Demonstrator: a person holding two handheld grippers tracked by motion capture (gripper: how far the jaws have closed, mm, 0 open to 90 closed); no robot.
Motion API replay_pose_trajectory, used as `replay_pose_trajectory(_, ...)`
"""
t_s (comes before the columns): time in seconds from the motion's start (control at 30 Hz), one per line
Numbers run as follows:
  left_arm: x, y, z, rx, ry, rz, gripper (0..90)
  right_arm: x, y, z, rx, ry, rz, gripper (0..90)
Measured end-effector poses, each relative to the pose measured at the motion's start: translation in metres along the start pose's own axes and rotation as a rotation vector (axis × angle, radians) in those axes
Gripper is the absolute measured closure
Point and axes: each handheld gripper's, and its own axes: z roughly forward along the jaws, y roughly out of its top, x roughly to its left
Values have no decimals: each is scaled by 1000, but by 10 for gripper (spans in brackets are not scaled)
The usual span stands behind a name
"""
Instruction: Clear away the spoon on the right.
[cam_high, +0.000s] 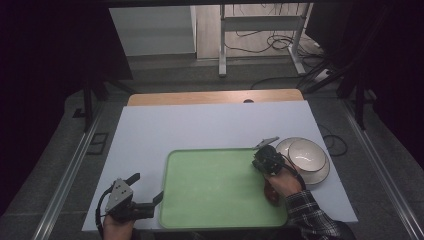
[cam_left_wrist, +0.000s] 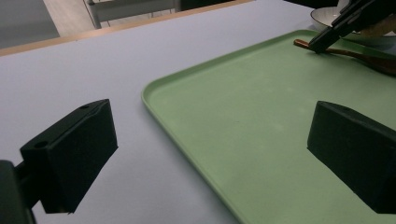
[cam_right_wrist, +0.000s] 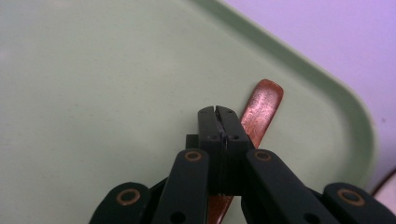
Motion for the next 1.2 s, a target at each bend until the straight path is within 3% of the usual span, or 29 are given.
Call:
replay_pose_trajectory(0.43,0,0,0,1,2,2,13,-13,-6,-4,14,-51,43,899)
replay_pose_trajectory(1.2,0,0,0,3,1,-4,13,-10,-4,-11,-31,-25,28,838)
